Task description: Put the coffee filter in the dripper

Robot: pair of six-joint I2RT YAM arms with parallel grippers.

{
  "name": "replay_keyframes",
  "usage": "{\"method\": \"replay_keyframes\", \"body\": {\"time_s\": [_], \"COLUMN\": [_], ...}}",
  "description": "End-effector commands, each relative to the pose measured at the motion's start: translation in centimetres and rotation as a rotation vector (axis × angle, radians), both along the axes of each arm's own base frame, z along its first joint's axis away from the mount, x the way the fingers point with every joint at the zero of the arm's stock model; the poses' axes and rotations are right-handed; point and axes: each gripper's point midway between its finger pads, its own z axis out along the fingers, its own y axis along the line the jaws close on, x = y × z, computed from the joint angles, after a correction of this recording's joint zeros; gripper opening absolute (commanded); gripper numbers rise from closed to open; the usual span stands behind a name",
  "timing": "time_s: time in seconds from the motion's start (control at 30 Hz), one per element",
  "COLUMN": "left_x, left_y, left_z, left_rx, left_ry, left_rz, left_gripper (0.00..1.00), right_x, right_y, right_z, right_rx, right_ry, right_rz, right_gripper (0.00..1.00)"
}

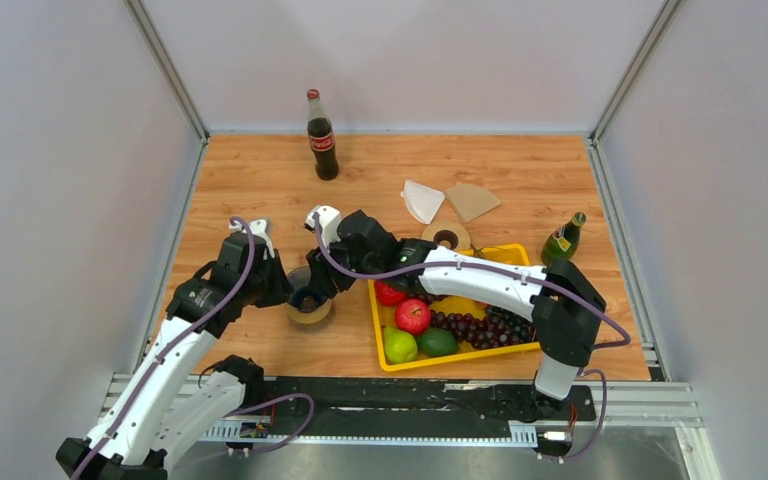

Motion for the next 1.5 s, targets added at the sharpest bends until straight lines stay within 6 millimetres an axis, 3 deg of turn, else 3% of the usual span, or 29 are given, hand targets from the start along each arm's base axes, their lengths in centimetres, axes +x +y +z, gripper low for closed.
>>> {"method": "replay_keyframes", "body": {"time_s": [0.0,0.23,0.6,1.03,1.47], "left_x": [0.0,-0.3,-1.2,-3.3,-3.4], "left_y": [-0.2,0.0,2.3,3.0,3.1], "left_z": [0.2,-1.0,-3.0,-6.9,-7.2], "left_rx": [-0.012,0.007,0.064,0.034,0.049], "left_ry": [0.009,0.059,0.150,0.283,0.300], "left_rz": [0.006,0.022,0.216,0.403,0.412], "left_gripper": [0.17,0.01,0.00,0.00,0.00], "right_x": [-0.5,-0.5,-1.1,-1.0,-2.8], "right_y": [1.3,1.5,1.6,0.2,-2.1], "right_z": [1.3,0.2,-2.2,-4.7,-9.2], "right_rx": [0.035,0.011,-0.034,-0.099,-0.134], "right_ry": [-0.007,-0.013,0.004,-0.007,-0.013], "right_rz": [0.043,0.050,0.075,0.026,0.026], "right_gripper": [0.47,0.29,0.01,0.00,0.00]}}
